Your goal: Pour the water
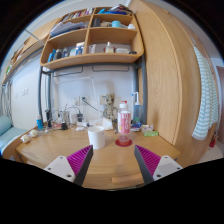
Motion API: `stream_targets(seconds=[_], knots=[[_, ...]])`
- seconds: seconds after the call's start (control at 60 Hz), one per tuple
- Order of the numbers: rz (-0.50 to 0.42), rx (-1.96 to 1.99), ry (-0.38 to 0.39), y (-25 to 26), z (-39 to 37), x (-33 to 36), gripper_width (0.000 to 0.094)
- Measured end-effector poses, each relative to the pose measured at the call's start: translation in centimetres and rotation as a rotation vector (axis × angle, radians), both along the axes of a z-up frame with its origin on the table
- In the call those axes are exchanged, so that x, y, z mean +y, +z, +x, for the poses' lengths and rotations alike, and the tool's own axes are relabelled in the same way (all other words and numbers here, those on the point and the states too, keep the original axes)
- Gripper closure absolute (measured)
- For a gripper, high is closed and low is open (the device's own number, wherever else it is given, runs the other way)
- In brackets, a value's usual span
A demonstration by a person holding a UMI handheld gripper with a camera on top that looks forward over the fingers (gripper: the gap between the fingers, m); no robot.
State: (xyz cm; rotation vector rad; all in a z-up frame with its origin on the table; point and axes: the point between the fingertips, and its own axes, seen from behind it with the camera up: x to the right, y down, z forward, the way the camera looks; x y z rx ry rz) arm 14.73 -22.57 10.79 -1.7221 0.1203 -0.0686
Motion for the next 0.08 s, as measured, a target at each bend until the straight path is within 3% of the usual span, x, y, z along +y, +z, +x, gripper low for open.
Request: stream_targets(seconds=[0.083], knots=[[-0.012,0.003,0.002,-0.5,-0.32,-0.05,0.0082]])
